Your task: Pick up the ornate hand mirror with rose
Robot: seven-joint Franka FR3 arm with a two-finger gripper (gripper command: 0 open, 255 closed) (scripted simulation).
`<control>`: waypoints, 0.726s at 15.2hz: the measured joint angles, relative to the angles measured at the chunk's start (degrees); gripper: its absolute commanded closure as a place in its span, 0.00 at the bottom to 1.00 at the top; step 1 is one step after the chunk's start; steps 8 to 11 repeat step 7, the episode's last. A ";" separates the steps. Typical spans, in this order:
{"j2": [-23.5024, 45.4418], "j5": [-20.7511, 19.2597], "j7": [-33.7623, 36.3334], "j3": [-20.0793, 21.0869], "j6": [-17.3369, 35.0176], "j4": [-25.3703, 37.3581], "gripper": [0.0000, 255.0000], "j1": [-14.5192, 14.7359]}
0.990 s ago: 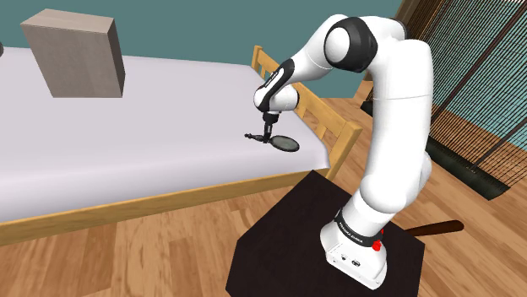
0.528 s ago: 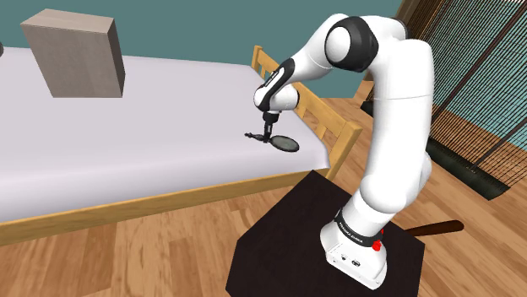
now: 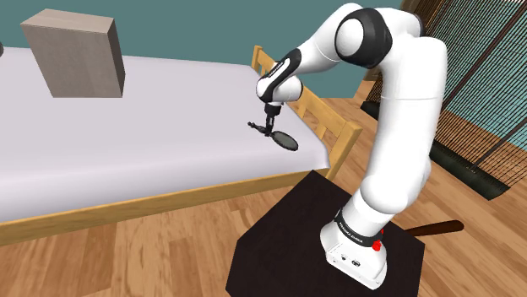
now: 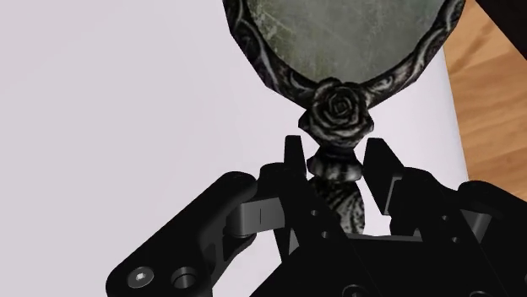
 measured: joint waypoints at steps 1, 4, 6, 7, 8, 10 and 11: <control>-0.69 -0.29 0.19 -0.19 -0.64 -0.04 1.00 0.15; -2.23 -0.97 0.65 -0.60 -2.34 0.17 1.00 0.47; -3.55 -1.54 1.06 -0.92 -3.55 0.11 1.00 0.75; -3.86 -1.66 1.07 -1.00 -3.83 0.10 1.00 0.77; -3.86 -1.66 1.07 -1.00 -3.83 0.10 1.00 0.77; -3.86 -1.66 1.07 -1.00 -3.83 0.10 1.00 0.77; -3.86 -1.66 1.07 -1.00 -3.83 0.10 1.00 0.77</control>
